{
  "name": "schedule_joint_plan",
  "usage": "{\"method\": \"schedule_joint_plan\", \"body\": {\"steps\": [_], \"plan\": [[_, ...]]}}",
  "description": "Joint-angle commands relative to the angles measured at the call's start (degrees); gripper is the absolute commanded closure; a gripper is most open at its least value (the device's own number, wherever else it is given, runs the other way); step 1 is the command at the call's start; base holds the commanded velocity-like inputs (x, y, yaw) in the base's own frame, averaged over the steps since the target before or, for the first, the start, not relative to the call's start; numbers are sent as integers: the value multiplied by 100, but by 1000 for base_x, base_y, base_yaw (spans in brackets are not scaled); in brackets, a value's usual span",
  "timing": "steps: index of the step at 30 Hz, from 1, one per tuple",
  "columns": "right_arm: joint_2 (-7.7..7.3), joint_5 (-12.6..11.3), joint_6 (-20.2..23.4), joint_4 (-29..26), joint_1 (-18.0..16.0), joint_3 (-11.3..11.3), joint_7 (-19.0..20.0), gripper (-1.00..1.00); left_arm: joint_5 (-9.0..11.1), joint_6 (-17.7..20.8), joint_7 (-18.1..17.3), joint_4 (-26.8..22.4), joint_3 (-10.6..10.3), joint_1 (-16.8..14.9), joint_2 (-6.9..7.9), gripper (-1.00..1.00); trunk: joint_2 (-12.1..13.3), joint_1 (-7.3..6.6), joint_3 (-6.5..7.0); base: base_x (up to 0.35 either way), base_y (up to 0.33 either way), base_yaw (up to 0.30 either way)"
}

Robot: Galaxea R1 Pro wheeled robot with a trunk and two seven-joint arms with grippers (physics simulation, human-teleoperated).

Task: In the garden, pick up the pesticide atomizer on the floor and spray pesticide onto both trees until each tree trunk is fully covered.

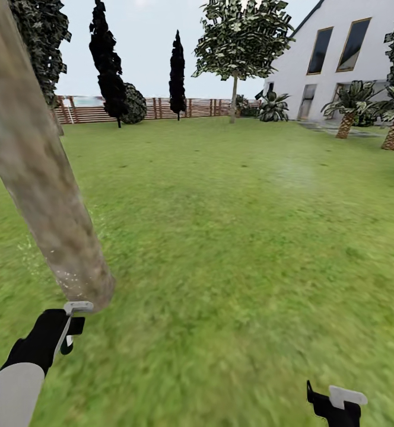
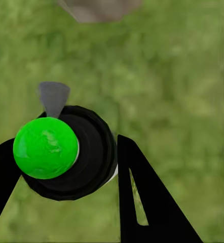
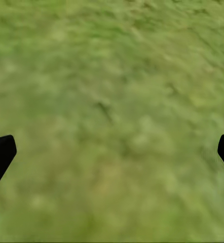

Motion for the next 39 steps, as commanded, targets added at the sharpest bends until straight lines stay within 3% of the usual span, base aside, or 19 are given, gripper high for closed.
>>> {"method": "schedule_joint_plan", "body": {"steps": [1,18,28,39], "plan": [[-1,52,-24,6,-6,-49,3,-100,-63,18,-45,-9,17,-3,-3,100,-2,0,-5,152,-248,17],[-1,52,-24,12,-6,-49,3,-100,-76,8,-36,-26,17,-3,6,100,-2,0,-5,145,-248,259],[-1,52,-24,14,-6,-46,3,-100,-76,3,-36,-30,17,-3,6,100,-2,0,-5,147,-248,26],[-1,52,-24,14,-6,-45,3,-100,-76,3,-36,-33,17,-3,6,100,-2,0,-5,149,-248,255]]}}
